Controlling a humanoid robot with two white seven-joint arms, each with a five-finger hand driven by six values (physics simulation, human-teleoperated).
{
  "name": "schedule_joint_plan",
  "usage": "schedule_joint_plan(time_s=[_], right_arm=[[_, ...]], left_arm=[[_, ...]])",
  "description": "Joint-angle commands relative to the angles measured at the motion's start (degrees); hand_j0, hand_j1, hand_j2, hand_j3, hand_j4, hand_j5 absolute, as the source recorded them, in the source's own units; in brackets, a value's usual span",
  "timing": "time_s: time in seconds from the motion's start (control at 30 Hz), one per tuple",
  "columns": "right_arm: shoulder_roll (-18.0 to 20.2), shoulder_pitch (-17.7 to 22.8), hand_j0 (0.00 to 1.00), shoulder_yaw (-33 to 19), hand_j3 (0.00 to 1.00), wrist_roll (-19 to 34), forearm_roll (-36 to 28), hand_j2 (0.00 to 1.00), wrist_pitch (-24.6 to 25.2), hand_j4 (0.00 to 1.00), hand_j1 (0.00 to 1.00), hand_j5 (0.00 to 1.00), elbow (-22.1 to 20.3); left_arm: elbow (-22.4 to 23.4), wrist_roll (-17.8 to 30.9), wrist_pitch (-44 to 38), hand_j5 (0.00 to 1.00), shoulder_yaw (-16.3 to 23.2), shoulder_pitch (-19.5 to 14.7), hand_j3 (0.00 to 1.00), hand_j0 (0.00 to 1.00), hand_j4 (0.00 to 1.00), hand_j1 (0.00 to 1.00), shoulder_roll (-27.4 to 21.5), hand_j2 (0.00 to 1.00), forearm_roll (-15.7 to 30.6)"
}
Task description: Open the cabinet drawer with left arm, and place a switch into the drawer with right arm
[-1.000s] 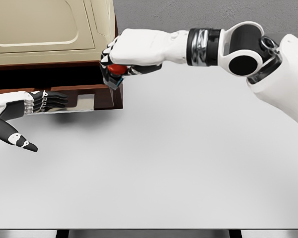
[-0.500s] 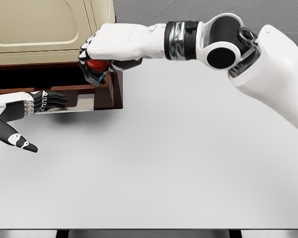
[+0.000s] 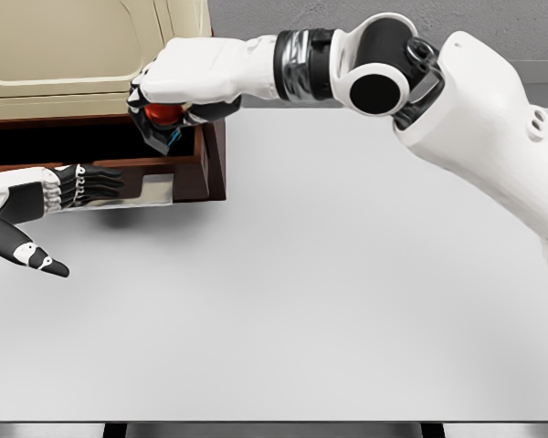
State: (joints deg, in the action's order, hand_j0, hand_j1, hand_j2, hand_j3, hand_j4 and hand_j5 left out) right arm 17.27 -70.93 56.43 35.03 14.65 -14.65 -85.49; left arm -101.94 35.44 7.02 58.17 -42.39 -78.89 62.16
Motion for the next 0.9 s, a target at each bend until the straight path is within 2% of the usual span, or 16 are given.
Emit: schedule_joint_plan(time_s=[0.0, 0.37, 0.77, 0.87], right_arm=[[-0.39, 0.0, 0.46, 0.09, 0.46, -0.03, 0.03, 0.46, 0.06, 0.46, 0.46, 0.46, 1.03], [-2.5, -1.05, 0.46, 1.58, 0.46, -0.03, 0.65, 0.46, -0.03, 0.46, 0.46, 0.46, 4.55], [-4.26, -1.23, 0.47, 4.39, 0.47, -0.03, 0.82, 0.47, -0.47, 0.47, 0.47, 0.47, 8.41], [-4.7, -1.41, 0.46, 4.22, 0.46, -0.03, 2.67, 0.46, -0.21, 0.46, 0.46, 0.46, 8.77]], left_arm=[[0.86, -0.44, 0.02, 1.0, 3.8, 0.03, 1.0, 1.0, 1.0, 1.0, -0.03, 1.0, -12.33], [0.78, -0.44, -0.16, 1.0, 3.8, 1.52, 1.0, 1.0, 1.0, 1.0, -1.27, 1.0, -12.15], [0.78, -0.44, -0.16, 1.0, 3.71, 1.52, 1.0, 1.0, 1.0, 1.0, -1.18, 1.0, -12.15], [0.78, -0.44, -0.16, 1.0, 3.8, 1.61, 1.0, 1.0, 1.0, 1.0, -1.18, 1.0, -12.15]])
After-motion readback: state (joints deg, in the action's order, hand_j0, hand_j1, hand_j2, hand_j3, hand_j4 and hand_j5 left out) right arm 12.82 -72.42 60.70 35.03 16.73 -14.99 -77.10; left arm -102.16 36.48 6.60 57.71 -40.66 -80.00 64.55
